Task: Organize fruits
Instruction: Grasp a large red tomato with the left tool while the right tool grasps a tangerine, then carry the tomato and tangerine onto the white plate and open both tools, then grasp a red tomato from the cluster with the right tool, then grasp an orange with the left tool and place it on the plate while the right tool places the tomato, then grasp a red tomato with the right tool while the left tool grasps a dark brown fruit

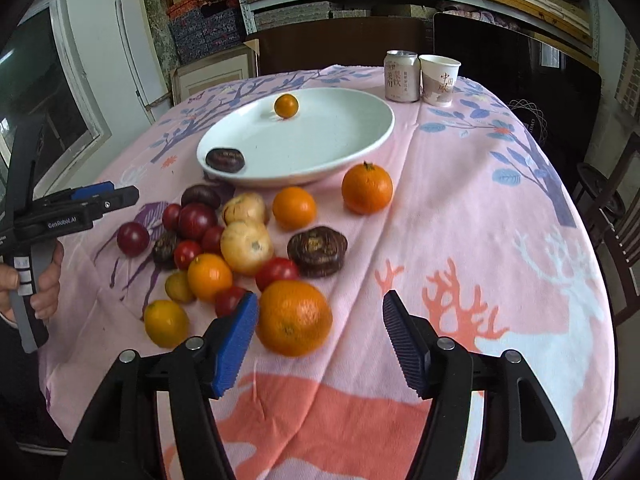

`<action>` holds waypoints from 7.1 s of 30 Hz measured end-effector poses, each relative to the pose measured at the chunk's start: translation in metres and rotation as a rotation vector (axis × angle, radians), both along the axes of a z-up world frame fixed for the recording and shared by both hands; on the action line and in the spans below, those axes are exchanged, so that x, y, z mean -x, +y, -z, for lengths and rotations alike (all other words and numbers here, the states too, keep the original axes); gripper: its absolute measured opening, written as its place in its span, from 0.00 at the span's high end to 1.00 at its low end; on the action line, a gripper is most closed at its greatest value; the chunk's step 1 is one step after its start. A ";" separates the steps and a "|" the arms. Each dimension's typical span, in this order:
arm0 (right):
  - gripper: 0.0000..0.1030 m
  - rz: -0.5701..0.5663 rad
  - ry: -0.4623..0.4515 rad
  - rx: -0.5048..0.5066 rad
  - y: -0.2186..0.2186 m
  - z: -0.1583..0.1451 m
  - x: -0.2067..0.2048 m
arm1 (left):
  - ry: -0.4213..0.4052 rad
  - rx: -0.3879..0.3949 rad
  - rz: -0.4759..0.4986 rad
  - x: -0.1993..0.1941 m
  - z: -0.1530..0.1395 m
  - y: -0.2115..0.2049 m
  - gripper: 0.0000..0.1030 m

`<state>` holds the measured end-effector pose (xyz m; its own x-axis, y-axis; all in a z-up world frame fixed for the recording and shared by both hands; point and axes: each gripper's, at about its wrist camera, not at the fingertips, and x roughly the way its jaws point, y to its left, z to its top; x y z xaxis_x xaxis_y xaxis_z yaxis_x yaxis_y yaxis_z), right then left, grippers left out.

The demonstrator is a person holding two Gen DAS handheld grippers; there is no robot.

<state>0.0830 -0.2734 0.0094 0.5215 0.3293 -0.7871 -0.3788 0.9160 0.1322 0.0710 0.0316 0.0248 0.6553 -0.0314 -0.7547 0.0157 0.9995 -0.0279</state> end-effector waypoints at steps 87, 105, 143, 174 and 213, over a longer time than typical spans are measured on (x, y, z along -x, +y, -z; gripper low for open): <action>0.43 -0.067 0.024 0.024 0.035 0.011 0.013 | -0.017 0.038 -0.037 -0.002 0.011 -0.016 0.13; 0.71 -0.047 0.023 -0.014 0.036 0.017 0.004 | 0.071 0.040 0.179 0.043 0.022 -0.079 0.13; 0.71 -0.020 -0.134 -0.158 0.009 -0.051 -0.016 | -0.078 -0.009 0.179 -0.016 -0.046 -0.086 0.65; 0.34 0.160 -0.094 -0.263 0.030 -0.018 -0.123 | -0.147 0.020 -0.011 -0.085 -0.018 -0.047 0.28; 0.69 -0.002 -0.001 -0.005 0.026 0.016 -0.015 | 0.033 -0.014 0.098 0.008 0.024 -0.027 0.26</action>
